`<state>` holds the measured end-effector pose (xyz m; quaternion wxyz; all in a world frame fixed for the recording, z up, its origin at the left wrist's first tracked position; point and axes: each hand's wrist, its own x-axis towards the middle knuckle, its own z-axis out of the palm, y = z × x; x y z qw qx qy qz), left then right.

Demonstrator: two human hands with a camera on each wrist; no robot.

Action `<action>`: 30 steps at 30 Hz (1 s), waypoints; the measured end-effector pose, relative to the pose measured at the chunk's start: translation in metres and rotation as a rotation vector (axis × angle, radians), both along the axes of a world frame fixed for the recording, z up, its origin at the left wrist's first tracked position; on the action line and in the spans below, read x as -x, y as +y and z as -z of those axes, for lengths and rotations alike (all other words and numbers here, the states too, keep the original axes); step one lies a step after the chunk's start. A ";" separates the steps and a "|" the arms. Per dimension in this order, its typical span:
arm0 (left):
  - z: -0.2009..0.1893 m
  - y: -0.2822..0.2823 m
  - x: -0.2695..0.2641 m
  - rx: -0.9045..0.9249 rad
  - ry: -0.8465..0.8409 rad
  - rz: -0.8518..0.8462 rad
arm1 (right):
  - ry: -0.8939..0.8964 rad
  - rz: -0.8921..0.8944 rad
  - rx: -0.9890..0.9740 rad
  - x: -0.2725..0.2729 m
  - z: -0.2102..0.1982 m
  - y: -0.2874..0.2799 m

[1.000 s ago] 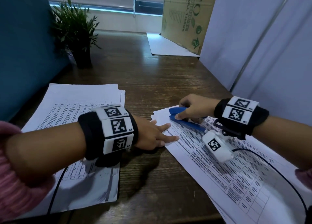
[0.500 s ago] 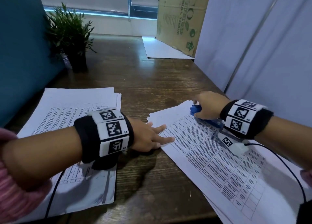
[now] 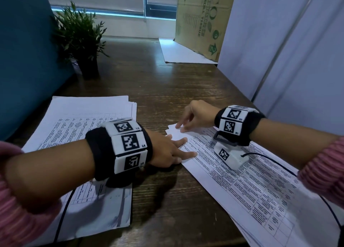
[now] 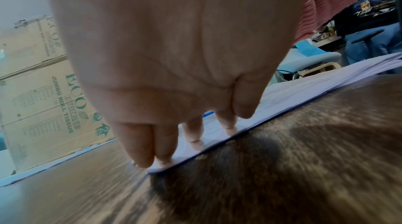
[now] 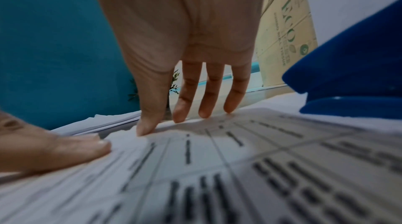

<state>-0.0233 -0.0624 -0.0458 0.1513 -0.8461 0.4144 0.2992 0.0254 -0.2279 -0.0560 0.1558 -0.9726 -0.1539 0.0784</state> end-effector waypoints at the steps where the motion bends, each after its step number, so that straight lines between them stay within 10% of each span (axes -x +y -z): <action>1: 0.000 0.000 0.000 0.001 0.000 0.000 | 0.006 0.021 -0.024 -0.001 0.001 -0.001; 20: -0.004 0.000 0.001 -0.010 0.005 0.008 | 0.222 0.058 -0.167 -0.026 -0.006 -0.010; 30: -0.003 0.000 0.003 -0.011 -0.001 0.005 | 0.077 0.008 0.217 -0.008 -0.025 -0.042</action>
